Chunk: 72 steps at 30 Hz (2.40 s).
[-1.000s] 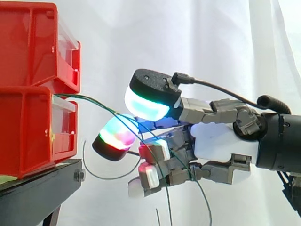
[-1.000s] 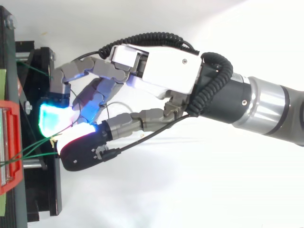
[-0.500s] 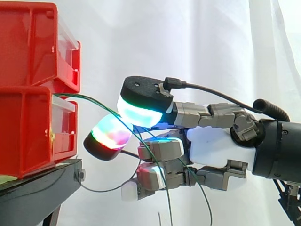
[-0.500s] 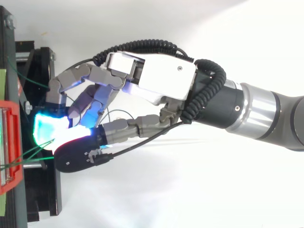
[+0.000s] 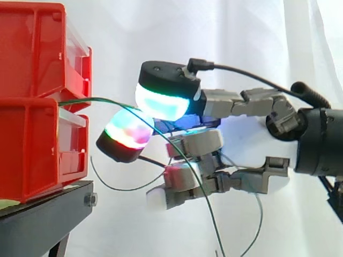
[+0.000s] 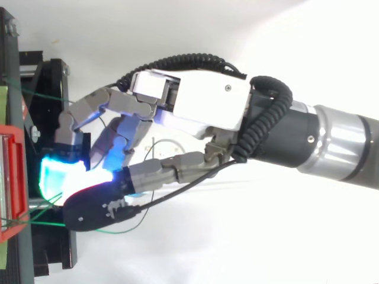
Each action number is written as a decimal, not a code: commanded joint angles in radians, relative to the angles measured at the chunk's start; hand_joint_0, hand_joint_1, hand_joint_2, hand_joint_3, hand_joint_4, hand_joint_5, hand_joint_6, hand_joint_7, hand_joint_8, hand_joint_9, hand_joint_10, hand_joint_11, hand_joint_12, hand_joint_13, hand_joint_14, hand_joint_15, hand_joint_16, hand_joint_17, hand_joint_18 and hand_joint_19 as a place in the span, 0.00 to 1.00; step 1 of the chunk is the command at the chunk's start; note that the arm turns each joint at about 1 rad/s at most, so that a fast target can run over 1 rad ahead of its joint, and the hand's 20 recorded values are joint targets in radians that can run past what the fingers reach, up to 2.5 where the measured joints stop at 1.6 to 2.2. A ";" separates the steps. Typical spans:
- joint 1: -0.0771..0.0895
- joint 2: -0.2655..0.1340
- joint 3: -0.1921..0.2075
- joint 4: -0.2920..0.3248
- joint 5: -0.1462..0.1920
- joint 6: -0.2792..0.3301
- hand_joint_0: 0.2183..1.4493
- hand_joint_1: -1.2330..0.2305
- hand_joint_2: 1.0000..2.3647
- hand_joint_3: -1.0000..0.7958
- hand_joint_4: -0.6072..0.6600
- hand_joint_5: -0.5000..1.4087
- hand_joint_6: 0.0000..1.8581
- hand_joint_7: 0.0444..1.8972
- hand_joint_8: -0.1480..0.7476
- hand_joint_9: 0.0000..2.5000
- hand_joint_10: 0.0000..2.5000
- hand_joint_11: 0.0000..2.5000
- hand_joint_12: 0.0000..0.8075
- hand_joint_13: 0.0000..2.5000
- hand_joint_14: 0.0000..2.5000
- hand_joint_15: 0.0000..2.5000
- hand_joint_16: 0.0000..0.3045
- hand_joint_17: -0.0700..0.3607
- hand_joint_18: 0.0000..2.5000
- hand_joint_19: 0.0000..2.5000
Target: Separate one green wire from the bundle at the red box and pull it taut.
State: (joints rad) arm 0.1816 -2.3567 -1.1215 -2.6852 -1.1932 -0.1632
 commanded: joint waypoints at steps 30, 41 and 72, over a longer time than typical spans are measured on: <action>0.019 0.059 0.054 -0.263 -0.029 0.120 0.32 0.35 0.00 0.28 0.60 0.16 0.50 0.44 0.47 0.49 0.38 0.60 0.43 0.51 0.01 0.43 0.17 0.44 0.33 0.20; 0.018 0.077 0.054 -0.315 -0.034 0.110 0.33 0.38 0.01 0.38 0.57 0.16 0.50 0.48 0.47 0.50 0.33 0.62 0.45 0.50 0.01 0.42 0.17 0.44 0.33 0.20; 0.018 0.076 0.052 -0.309 -0.026 0.108 0.32 0.45 0.01 0.32 0.60 0.16 0.50 0.47 0.46 0.51 0.28 0.64 0.44 0.50 0.01 0.41 0.18 0.44 0.33 0.21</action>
State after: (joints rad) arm 0.1996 -2.2807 -1.0686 -2.9945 -1.2197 -0.0560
